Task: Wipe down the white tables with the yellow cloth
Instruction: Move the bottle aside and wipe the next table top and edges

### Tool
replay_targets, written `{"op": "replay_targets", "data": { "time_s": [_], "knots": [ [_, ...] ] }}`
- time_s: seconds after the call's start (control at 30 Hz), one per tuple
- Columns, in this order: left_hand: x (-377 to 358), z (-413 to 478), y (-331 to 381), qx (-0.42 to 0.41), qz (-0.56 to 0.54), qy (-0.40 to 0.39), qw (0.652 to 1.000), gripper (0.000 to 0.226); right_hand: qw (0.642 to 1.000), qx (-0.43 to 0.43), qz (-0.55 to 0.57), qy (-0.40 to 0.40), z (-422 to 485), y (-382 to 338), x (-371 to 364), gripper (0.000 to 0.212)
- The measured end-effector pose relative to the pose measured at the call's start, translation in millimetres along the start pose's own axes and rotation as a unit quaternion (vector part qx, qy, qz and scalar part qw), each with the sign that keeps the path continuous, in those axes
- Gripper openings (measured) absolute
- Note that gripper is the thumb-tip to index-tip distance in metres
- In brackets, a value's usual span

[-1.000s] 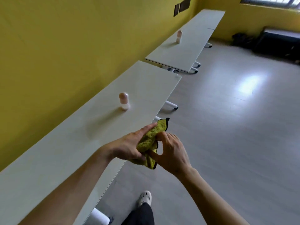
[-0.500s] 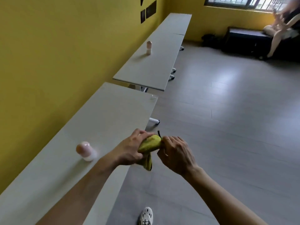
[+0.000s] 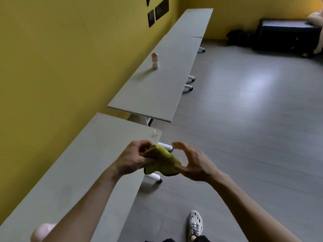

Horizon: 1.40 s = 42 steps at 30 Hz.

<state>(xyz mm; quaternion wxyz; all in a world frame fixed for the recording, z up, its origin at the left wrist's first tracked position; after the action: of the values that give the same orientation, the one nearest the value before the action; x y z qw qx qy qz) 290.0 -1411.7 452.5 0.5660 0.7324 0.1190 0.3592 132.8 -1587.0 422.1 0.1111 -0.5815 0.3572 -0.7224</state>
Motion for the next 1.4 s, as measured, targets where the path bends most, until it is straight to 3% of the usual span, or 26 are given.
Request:
{"op": "replay_targets", "data": {
  "time_s": [0.03, 0.17, 0.23, 0.33, 0.43, 0.6, 0.73, 0.83, 0.87, 0.93, 1.0, 1.03, 1.23, 1.3, 1.4],
  "knots": [
    [0, 16, 5, -0.006, 0.021, 0.001, 1.0, 0.025, 0.999, 0.017, 0.035, 0.003, 20, -4, 7, 0.063],
    [18, 68, 10, -0.001, 0.078, 0.049, 0.996, 0.043, 0.995, 0.063, 0.071, 0.031, 103, -9, 19, 0.023],
    [31, 91, -13, 0.038, 0.158, 0.052, 0.985, 0.041, 0.996, 0.068, 0.056, 0.011, 136, 0, 20, 0.023],
    [35, 130, -63, 0.093, 0.256, 0.024, 0.962, 0.02, 0.996, 0.058, 0.034, -0.058, 179, 29, 5, 0.024],
    [35, 182, -91, 0.096, 0.261, 0.036, 0.96, 0.02, 0.995, 0.012, 0.005, -0.1, 225, 66, -14, 0.032],
    [67, 294, -80, 0.034, 0.229, 0.095, 0.968, 0.02, 0.999, -0.018, -0.011, -0.037, 333, 100, -4, 0.038],
    [94, 362, -46, -0.077, 0.231, 0.193, 0.95, 0.022, 0.991, 0.097, -0.049, 0.079, 406, 89, 26, 0.026],
    [86, 400, -58, -0.061, 0.218, 0.135, 0.965, 0.032, 0.982, 0.102, -0.114, 0.112, 429, 108, 23, 0.025],
    [79, 408, -73, -0.036, 0.219, 0.09, 0.971, 0.037, 0.983, 0.094, -0.135, 0.082, 431, 123, 10, 0.024],
    [68, 418, -108, 0.016, 0.242, 0.015, 0.97, 0.047, 0.978, 0.059, -0.188, -0.069, 429, 155, -27, 0.023],
    [69, 427, -145, 0.068, 0.273, 0.001, 0.96, 0.06, 0.954, 0.025, -0.22, -0.2, 426, 183, -63, 0.026],
    [72, 431, -163, 0.099, 0.294, 0.007, 0.951, 0.07, 0.953, 0.023, -0.217, -0.211, 431, 190, -74, 0.029],
    [106, 458, -254, 0.286, 0.392, 0.039, 0.874, 0.168, 0.972, 0.057, -0.215, -0.076, 517, 208, -127, 0.086],
    [111, 469, -276, 0.334, 0.399, 0.014, 0.854, 0.184, 0.971, 0.043, -0.225, -0.063, 529, 222, -139, 0.1],
    [106, 481, -295, 0.384, 0.386, -0.033, 0.838, 0.194, 0.974, 0.029, -0.221, -0.032, 516, 246, -145, 0.104]
  ]
}}
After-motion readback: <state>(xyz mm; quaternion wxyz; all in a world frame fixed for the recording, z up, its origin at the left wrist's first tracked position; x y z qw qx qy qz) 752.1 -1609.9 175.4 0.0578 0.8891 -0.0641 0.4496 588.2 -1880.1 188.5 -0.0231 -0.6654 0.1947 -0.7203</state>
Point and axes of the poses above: each hand's wrist, its own z-axis towards the middle knuckle, its own x-axis out of the back of the hand, y = z × x, the point moved 5 cm from there along z, towards the middle knuckle, and after that the axes turned 12 degrees about y, right-handed, at the moved point
